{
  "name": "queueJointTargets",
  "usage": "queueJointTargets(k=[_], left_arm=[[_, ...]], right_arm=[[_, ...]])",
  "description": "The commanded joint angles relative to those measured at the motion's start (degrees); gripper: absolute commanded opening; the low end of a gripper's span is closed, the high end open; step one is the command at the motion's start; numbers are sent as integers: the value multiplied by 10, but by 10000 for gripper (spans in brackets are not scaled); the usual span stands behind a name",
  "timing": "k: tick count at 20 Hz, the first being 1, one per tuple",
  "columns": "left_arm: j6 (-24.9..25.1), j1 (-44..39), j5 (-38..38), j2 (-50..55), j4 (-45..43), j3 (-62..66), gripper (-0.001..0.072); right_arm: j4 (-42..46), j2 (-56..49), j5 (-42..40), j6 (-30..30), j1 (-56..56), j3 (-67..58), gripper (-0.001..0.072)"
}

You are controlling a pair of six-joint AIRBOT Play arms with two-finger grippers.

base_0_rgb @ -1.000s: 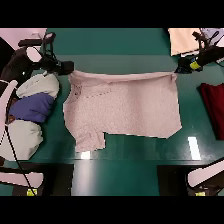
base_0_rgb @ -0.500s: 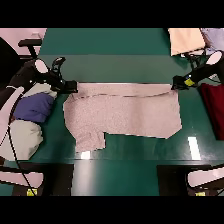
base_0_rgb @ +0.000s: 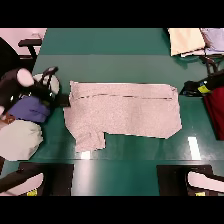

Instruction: Fold the shirts.

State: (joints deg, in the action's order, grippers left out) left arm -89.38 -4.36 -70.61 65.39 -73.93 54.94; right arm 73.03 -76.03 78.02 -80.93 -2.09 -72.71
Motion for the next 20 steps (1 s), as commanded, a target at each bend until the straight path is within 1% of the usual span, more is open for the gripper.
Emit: queueJointTargets(k=[1,3,5,9,11,13,15,20], left_arm=[[-48,0,-4,-125,9,-160,481],[-70,0,20,-167,21,-220,480],[-82,0,48,-175,34,-251,481],[-81,0,129,-175,91,-289,480],[-72,0,161,-175,119,-303,480],[-61,0,181,-173,140,-321,480],[-62,0,192,-171,147,-334,480],[-61,0,256,-171,194,-337,478]], right_arm=[[-1,78,-23,1,-7,70,386],[0,95,-29,1,3,79,387],[0,104,-34,1,15,78,386],[0,104,-35,0,42,78,386],[0,104,-34,0,56,78,386],[0,104,-34,0,65,78,386],[-1,104,-33,0,67,78,386],[-35,104,-19,0,66,78,386]])
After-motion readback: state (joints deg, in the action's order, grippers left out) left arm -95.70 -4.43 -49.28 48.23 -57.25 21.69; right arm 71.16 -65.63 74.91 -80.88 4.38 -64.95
